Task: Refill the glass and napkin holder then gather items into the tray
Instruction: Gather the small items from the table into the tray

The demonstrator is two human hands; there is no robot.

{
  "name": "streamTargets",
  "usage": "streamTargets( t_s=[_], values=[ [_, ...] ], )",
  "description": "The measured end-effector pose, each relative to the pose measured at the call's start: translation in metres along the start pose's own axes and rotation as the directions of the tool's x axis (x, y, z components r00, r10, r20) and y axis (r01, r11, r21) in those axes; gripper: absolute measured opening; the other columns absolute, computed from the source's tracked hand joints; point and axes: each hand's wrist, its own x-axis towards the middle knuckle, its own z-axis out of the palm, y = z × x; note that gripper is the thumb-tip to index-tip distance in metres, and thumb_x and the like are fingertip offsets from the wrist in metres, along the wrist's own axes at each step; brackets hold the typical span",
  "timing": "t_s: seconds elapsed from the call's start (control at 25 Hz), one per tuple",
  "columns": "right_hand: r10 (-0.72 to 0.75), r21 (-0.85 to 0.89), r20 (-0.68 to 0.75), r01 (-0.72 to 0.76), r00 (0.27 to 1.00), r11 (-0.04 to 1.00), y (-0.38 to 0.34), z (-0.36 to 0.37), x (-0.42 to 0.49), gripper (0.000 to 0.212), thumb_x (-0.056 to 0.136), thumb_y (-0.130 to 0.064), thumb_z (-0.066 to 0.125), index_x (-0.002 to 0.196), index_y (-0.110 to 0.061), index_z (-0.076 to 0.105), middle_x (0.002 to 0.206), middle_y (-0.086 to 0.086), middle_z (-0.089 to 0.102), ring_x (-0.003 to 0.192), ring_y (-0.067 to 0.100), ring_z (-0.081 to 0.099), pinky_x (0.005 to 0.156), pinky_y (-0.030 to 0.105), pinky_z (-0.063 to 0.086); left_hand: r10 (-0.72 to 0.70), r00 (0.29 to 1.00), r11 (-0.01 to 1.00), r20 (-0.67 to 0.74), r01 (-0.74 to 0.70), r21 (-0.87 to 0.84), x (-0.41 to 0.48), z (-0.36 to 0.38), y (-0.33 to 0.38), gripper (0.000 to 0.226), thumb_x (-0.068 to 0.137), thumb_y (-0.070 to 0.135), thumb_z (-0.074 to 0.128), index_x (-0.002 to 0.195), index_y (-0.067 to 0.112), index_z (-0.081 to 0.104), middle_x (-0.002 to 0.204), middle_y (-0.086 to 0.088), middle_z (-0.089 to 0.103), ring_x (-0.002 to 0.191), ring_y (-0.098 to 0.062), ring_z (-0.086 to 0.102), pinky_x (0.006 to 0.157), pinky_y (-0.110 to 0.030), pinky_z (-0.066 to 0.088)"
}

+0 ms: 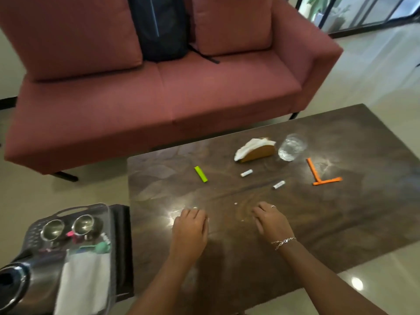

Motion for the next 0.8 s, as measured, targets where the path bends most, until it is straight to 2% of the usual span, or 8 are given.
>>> streamTargets(
  t_s=[0.16,0.24,0.36,0.44,0.52,0.6,0.72,0.8],
  values=[
    [0.092,-0.042,-0.031,-0.094,0.995,0.995,0.095,-0.024,-0.018,0.021,0.070,-0.021,0.042,0.064,-0.014,0.061,0.066,0.003,0.060,0.053,0.023,0.059,0.037,0.020,0.042,0.176,0.980,0.982,0.096,-0.181,0.051,0.052,0.045,0.071,0.025,0.076,0.030,0.040,0.064,0.021,0.060,0.061,0.006,0.061,0.059,-0.019,0.060,0.048,-0.025,0.046],
    [0.149,-0.063,-0.014,-0.149,0.989,0.987,0.132,-0.032,-0.018,0.004,0.066,-0.010,0.062,0.063,-0.013,0.062,0.065,0.004,0.060,0.052,0.025,0.059,0.035,0.021,0.042,0.249,0.952,0.957,0.180,-0.270,0.104,0.077,0.061,0.093,0.024,0.074,0.032,0.040,0.064,0.022,0.060,0.060,0.006,0.061,0.059,-0.017,0.061,0.047,-0.023,0.045],
    [0.235,-0.082,0.035,-0.231,0.971,0.969,0.197,-0.028,-0.012,0.026,0.052,0.003,0.080,0.063,-0.009,0.060,0.065,0.008,0.060,0.053,0.030,0.059,0.034,0.027,0.044,0.302,0.915,0.919,0.268,-0.355,0.174,0.121,0.097,0.116,0.009,0.070,0.029,0.060,0.065,0.022,0.060,0.062,0.005,0.062,0.062,-0.017,0.062,0.049,-0.026,0.046],
    [0.283,-0.112,0.074,-0.274,0.956,0.955,0.234,-0.022,-0.001,0.021,0.057,0.005,0.077,0.068,-0.005,0.062,0.069,0.012,0.061,0.060,0.035,0.060,0.038,0.035,0.049,0.312,0.895,0.913,0.319,-0.375,0.158,0.150,0.125,0.128,0.009,0.073,0.022,0.068,0.075,0.015,0.063,0.075,-0.002,0.066,0.075,-0.025,0.063,0.060,-0.033,0.048],
    [0.351,-0.146,0.110,-0.334,0.930,0.931,0.273,-0.013,0.012,0.012,0.072,0.004,0.066,0.081,-0.003,0.067,0.082,0.016,0.064,0.075,0.039,0.060,0.051,0.041,0.051,0.321,0.864,0.891,0.388,-0.414,0.184,0.177,0.150,0.146,0.014,0.088,0.021,0.053,0.095,0.010,0.060,0.097,-0.007,0.064,0.098,-0.029,0.056,0.077,-0.037,0.042],
    [0.380,-0.194,0.107,-0.355,0.919,0.915,0.304,-0.007,0.024,0.012,0.074,0.004,0.062,0.083,-0.001,0.067,0.084,0.018,0.063,0.078,0.039,0.059,0.055,0.040,0.049,0.406,0.827,0.832,0.388,-0.510,0.218,0.205,0.178,0.157,0.021,0.093,0.016,0.041,0.105,0.010,0.056,0.109,-0.008,0.059,0.107,-0.029,0.049,0.082,-0.037,0.035],
    [0.313,-0.230,0.117,-0.281,0.943,0.932,0.342,0.013,0.034,0.018,0.056,0.012,0.071,0.067,-0.001,0.064,0.069,0.017,0.061,0.062,0.037,0.060,0.044,0.037,0.048,0.623,0.685,0.678,0.377,-0.714,0.177,0.248,0.226,0.178,0.027,0.075,0.001,0.040,0.088,0.007,0.063,0.086,-0.010,0.064,0.086,-0.030,0.060,0.073,-0.034,0.044],
    [0.211,-0.257,0.105,-0.178,0.972,0.950,0.360,0.026,0.040,0.027,0.044,0.013,0.076,0.061,-0.003,0.062,0.062,0.013,0.061,0.052,0.034,0.059,0.040,0.032,0.047,0.712,0.590,0.544,0.381,-0.806,0.233,0.273,0.252,0.195,0.018,0.062,0.004,0.049,0.071,0.012,0.063,0.067,-0.005,0.062,0.066,-0.024,0.062,0.064,-0.027,0.050]
  ],
)
